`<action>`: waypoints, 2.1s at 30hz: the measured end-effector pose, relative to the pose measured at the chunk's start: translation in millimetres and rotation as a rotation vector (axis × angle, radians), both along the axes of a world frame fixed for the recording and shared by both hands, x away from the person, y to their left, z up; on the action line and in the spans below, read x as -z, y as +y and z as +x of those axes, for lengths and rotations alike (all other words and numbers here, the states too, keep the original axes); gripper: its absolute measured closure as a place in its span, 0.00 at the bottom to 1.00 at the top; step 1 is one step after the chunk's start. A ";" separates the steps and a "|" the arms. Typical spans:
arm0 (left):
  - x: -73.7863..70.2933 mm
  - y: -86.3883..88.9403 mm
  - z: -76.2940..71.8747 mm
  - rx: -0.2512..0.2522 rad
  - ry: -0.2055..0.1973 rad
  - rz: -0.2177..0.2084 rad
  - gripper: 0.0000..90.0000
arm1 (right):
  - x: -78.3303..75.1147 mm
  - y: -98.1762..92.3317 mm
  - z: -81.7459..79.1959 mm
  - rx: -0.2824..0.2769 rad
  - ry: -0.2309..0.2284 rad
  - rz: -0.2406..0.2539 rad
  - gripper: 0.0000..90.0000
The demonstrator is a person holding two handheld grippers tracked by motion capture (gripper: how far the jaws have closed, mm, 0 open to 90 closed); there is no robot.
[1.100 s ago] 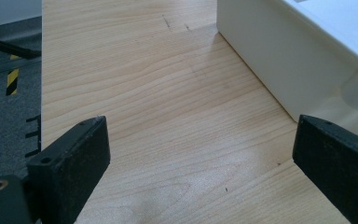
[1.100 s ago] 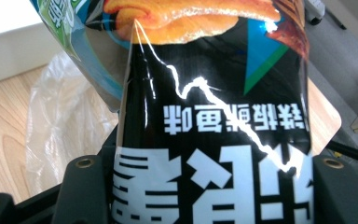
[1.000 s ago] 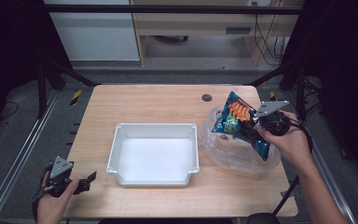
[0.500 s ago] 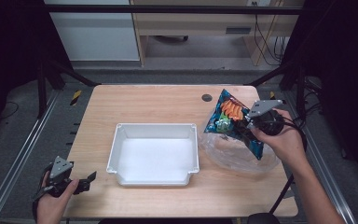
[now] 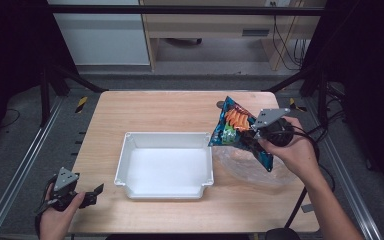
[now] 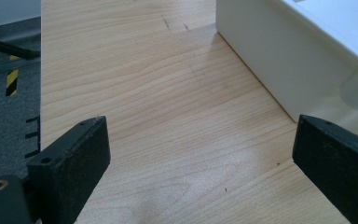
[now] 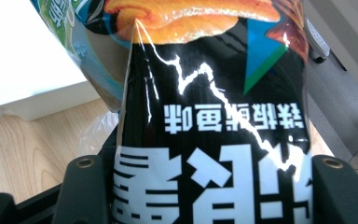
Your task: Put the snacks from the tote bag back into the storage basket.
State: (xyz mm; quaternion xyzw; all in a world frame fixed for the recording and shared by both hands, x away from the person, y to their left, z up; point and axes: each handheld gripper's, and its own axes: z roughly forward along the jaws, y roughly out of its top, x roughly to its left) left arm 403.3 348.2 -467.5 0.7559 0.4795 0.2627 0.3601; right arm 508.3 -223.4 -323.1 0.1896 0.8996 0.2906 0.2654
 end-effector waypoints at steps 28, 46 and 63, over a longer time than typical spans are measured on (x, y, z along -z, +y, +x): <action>-0.3 0.4 0.1 0.002 0.002 0.001 0.04 | -7.9 32.0 -10.3 -0.066 -0.021 -0.010 0.45; -0.1 0.3 0.2 0.001 -0.002 -0.001 0.04 | -12.0 60.4 -15.8 -0.121 -0.038 -0.019 0.45; -0.5 0.2 0.0 0.002 0.000 -0.004 0.04 | -8.0 94.2 -15.2 -0.182 -0.039 -0.022 0.45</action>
